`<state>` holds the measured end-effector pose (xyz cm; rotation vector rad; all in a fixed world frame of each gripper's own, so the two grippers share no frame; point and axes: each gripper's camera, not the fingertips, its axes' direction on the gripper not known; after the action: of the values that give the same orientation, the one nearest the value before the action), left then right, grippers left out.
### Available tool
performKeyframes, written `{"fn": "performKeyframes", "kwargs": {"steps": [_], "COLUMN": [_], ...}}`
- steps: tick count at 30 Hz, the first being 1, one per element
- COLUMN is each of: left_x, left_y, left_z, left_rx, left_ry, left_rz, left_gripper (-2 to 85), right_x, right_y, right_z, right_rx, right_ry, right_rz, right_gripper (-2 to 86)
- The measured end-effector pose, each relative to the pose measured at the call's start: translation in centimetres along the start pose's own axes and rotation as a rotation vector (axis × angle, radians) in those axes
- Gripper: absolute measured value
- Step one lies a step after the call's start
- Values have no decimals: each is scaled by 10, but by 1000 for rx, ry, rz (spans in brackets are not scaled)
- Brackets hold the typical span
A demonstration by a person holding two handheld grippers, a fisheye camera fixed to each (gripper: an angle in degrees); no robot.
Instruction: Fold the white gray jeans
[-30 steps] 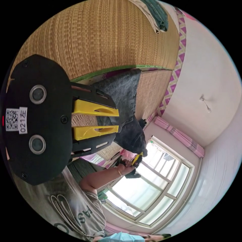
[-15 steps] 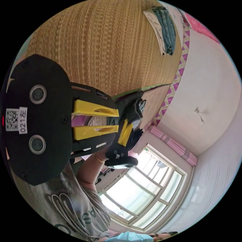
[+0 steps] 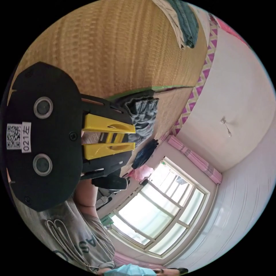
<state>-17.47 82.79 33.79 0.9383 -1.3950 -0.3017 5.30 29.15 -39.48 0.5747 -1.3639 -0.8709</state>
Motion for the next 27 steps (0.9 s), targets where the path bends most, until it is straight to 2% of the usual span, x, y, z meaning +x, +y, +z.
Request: {"fn": "performKeyframes", "kwargs": {"steps": [2, 4, 6, 8, 10, 11, 12, 13, 14, 18, 20, 21, 22, 24, 25, 27], "left_x": [-3, -26, -51, -74, -83, -85, -87, -87, -87, -93, -85, -74, -64, -57, -60, -64], "left_y": [-23, -46, -45, -28, -6, -2, 4, 10, 13, 28, 33, 38, 45, 56, 63, 73], "left_z": [29, 80, 123, 154, 161, 161, 163, 166, 168, 173, 167, 162, 163, 176, 189, 194], "left_rx": [-21, -126, -275, -395, -357, -349, -337, -330, -325, -310, -276, -239, -227, -286, -381, -443], "left_ry": [-1, -20, -74, -168, -164, -160, -158, -164, -166, -143, -145, -113, -37, 74, 62, 22], "left_rz": [14, -28, -87, -116, -97, -111, -126, -125, -123, -176, -164, -116, -74, -57, -82, -61], "left_gripper": [45, 22, 4, -5, -8, -8, -9, -9, -9, -9, -9, -9, -10, -10, -10, -9], "right_x": [16, 37, 73, 132, 167, 183, 187, 193, 204, 225, 235, 235, 228, 197, 194, 193], "right_y": [6, 20, 48, 100, 137, 161, 174, 201, 222, 238, 258, 264, 274, 286, 302, 316], "right_z": [-5, -23, -49, -72, -54, -21, 0, 31, 28, 25, -2, -3, 13, 68, 64, 81], "right_rx": [-31, -28, 37, 91, 14, -128, -214, -294, -216, -246, -45, -5, -21, -256, -125, -195], "right_ry": [-110, -235, -220, -54, 23, 5, -47, -189, -238, -288, -273, -305, -387, -474, -392, -367], "right_rz": [22, 40, 142, 334, 402, 409, 401, 411, 465, 428, 439, 440, 439, 337, 357, 329], "right_gripper": [67, 40, 4, -4, -5, -6, -6, -6, -6, -7, -7, -7, -7, -7, -7, -6]}}
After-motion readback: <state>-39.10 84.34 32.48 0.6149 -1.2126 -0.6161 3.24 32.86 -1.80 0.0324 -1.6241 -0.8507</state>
